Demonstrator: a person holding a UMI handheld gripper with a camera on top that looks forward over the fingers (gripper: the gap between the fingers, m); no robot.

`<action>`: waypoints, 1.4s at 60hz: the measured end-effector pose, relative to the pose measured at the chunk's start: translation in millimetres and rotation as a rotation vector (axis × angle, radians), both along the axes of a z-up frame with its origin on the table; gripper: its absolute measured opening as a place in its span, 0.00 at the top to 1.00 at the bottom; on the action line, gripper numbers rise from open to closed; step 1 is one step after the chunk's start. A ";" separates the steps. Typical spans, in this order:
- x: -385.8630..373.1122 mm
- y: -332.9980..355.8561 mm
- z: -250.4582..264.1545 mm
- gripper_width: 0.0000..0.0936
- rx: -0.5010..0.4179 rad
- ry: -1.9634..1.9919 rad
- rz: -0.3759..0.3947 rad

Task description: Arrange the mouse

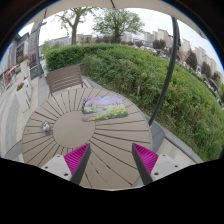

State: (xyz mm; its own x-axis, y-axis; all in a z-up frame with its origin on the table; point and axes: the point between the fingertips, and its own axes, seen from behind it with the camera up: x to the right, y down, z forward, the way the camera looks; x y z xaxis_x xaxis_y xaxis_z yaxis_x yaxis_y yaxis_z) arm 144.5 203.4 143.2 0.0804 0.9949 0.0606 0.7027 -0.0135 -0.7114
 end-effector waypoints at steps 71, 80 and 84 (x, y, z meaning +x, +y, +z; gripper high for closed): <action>-63.8 -348.0 -99.1 0.09 -0.061 0.093 0.172; -102.9 -348.4 -126.0 0.09 -0.038 0.116 0.136; -117.2 -346.8 -135.5 0.09 -0.034 0.121 0.128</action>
